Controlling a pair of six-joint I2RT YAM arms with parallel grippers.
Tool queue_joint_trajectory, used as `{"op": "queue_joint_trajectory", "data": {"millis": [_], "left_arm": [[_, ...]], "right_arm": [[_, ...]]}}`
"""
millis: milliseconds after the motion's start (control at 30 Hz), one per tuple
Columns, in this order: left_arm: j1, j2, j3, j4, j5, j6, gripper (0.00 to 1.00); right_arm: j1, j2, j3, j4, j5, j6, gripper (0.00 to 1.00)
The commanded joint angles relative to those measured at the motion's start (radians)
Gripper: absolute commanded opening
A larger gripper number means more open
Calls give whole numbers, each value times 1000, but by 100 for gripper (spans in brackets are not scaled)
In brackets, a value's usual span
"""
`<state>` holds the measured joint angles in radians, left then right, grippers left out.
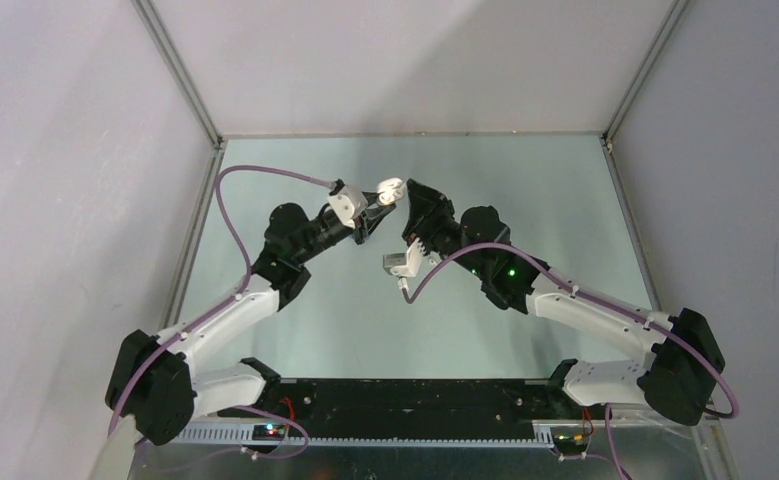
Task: Insert the wireless bluetooth earbuds into the charging case
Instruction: Place the earbud in the charging case.
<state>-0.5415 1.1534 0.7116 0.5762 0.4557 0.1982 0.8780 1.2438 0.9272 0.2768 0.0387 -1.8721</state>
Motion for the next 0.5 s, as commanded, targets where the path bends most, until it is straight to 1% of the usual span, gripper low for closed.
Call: {"op": "queue_joint_trajectory", "data": {"millis": [0,367,400,467], "left_arm": [[-10,-21,63,35,-6,-42,0],[-11,3,88,18,-32,-80,0],[-12,7,90,15,-35,-81,0],[-12,14,93,7,-45,-79,0]], "right_arm": [[9,5,45,-35,25,-38,0],[25,4,52,-99,23,-67,0],[29,3,55,-110,23,-69,1],[32,4,68,-132,23,-77,5]]}}
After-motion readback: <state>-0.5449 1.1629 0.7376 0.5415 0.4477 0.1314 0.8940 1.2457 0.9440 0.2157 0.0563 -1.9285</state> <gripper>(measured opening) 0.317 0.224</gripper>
